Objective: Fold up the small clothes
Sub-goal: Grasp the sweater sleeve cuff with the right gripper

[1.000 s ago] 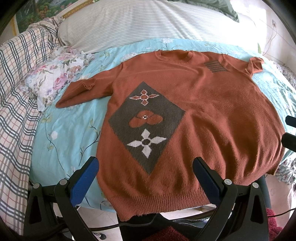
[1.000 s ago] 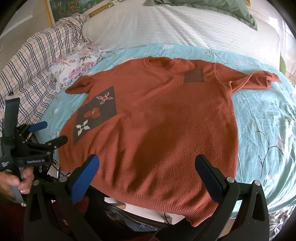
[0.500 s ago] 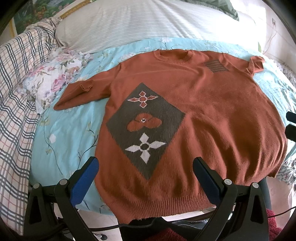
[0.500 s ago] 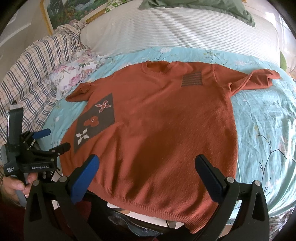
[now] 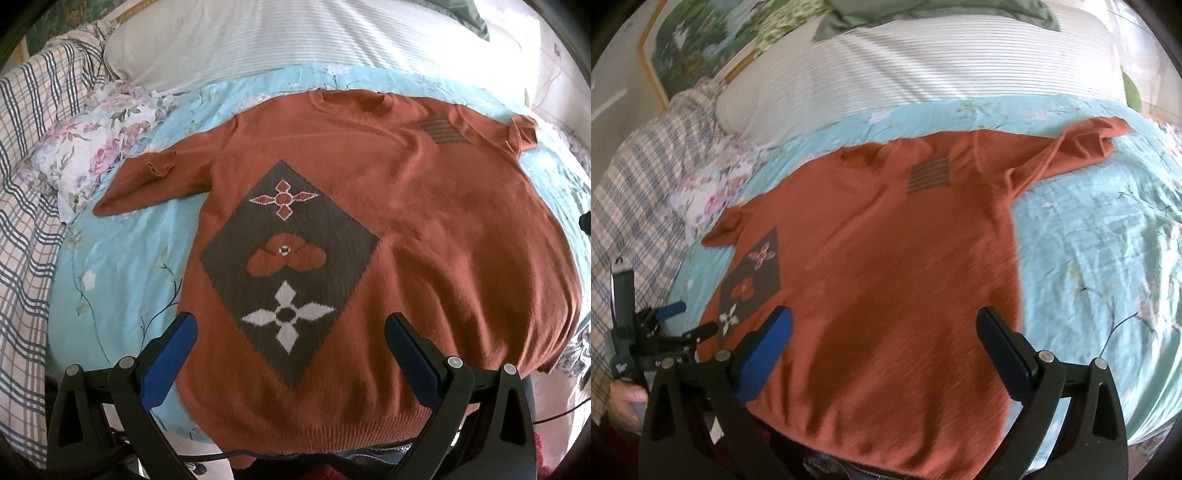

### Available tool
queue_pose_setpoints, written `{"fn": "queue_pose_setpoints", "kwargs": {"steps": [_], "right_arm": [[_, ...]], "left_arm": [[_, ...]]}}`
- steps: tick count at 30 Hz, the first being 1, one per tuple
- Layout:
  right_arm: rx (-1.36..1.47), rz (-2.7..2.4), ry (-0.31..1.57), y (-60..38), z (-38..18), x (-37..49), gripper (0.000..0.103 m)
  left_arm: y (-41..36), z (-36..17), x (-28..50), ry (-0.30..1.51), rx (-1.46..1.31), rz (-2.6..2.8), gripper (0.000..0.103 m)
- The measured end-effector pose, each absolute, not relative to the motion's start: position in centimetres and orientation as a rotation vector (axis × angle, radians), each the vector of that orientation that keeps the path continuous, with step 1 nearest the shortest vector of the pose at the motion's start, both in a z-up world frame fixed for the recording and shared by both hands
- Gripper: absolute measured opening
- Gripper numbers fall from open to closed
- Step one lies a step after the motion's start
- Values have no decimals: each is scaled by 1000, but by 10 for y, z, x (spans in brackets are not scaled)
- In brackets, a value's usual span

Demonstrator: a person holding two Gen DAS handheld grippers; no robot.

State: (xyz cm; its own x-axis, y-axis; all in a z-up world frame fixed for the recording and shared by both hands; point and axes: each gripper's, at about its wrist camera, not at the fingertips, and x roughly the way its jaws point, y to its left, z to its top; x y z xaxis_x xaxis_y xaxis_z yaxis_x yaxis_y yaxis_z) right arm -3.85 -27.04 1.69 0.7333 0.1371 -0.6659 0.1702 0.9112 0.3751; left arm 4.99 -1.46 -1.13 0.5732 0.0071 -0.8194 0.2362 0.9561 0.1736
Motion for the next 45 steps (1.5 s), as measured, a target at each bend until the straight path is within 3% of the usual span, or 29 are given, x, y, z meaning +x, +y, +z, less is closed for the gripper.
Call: {"fn": "queue_pose_setpoints", "kwargs": {"steps": [9, 17, 24, 26, 35, 36, 39, 41, 45], "right_arm": [[479, -145, 684, -359, 33, -5, 90], [572, -338, 645, -480, 37, 52, 76], [613, -492, 652, -579, 25, 116, 74], [649, -528, 649, -607, 19, 129, 67], [642, -736, 794, -684, -19, 177, 65], [655, -729, 810, -689, -26, 178, 62], [625, -734, 817, -692, -34, 178, 36], [633, -714, 791, -690, -30, 173, 10], [615, -614, 715, -667, -13, 169, 7]], "left_arm": [[-26, -14, 67, 976, 274, -163, 102], [-34, -19, 92, 1013, 262, -167, 102], [-43, -29, 119, 1051, 264, -154, 102], [-45, -33, 129, 1071, 261, -149, 102], [-66, -48, 163, 1113, 264, -158, 101], [-69, -49, 164, 1115, 265, -165, 101], [-75, -54, 169, 1127, 271, -179, 102], [-78, -56, 168, 1130, 275, -186, 101], [-78, -54, 165, 1124, 268, -198, 101]]}}
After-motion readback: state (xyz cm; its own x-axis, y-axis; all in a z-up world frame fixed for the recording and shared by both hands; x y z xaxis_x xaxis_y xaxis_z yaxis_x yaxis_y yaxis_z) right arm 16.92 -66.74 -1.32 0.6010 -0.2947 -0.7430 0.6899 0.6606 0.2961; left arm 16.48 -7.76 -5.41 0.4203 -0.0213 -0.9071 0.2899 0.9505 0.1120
